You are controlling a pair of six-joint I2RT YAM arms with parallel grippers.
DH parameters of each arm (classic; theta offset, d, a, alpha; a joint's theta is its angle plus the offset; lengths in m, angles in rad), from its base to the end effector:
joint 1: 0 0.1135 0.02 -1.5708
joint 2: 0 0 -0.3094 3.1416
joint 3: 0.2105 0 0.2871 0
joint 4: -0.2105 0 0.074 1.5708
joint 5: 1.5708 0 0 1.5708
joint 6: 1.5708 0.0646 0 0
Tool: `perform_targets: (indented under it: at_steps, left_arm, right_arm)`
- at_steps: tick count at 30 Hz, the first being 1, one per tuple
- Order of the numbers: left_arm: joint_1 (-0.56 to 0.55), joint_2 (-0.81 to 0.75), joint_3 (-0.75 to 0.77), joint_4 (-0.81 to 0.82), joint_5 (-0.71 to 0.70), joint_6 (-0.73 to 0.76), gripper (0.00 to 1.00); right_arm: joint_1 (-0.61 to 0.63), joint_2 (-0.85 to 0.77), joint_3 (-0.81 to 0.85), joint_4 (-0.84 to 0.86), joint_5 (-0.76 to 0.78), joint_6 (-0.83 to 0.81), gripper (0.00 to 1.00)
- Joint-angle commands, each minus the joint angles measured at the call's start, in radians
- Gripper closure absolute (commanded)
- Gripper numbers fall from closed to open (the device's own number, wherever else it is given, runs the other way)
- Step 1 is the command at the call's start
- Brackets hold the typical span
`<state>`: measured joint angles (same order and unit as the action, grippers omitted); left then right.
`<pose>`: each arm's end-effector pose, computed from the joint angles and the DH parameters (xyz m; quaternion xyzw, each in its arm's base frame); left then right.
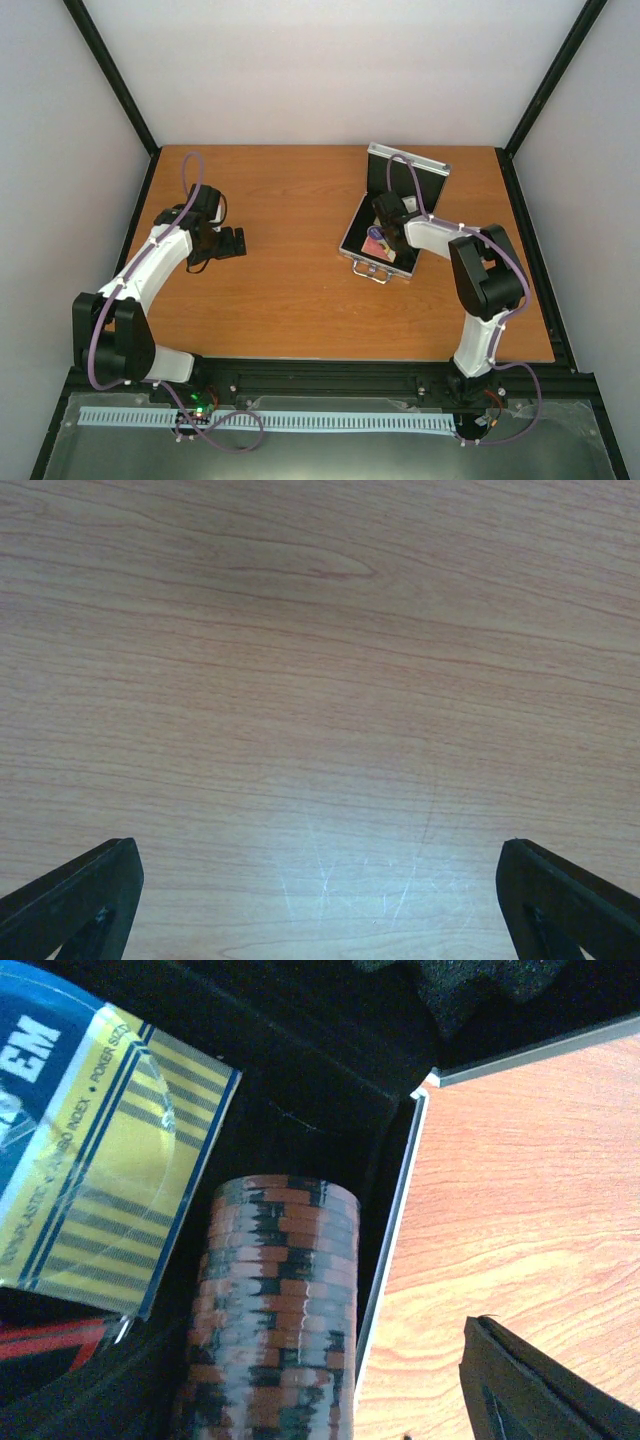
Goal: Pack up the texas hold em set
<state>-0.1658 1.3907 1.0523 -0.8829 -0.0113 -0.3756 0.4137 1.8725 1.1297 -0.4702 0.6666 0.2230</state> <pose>0.2928 -0.0483 0.2511 -0.1041 0.9792 -0.0411 0.1690 0.3851 0.1254 0.1463 -0.0306 0.9312 -0.2531 0.2605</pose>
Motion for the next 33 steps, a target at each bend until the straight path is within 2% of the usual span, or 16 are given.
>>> perform_targets:
  at_steps: [1,14,21,25,29,33]
  left_arm:
    - [-0.005,-0.015,0.023,0.003,-0.004,0.007,0.00]
    - [-0.005,-0.044,0.017,0.002,0.006,0.009,0.00]
    - [-0.005,-0.059,0.030,-0.006,0.023,0.010,0.00]
    - [-0.005,-0.076,0.029,-0.006,0.030,0.009,0.00]
    - [-0.005,-0.084,0.031,-0.004,0.039,0.005,0.00]
    - [-0.005,-0.084,0.040,-0.003,0.058,0.004,0.00]
  right_arm:
    - [-0.004,-0.072,-0.019,-0.022,-0.041,0.027,0.24]
    - [-0.001,-0.190,0.049,-0.172,-0.337,-0.008,0.23]
    - [0.017,-0.333,0.048,-0.261,-0.532,0.017,0.23]
    - [0.027,-0.489,0.014,-0.251,-0.665,0.044,0.25]
    - [0.027,-0.627,0.027,-0.223,-0.658,0.108,0.25]
    - [0.022,-0.621,0.150,-0.247,-0.527,0.202,0.27]
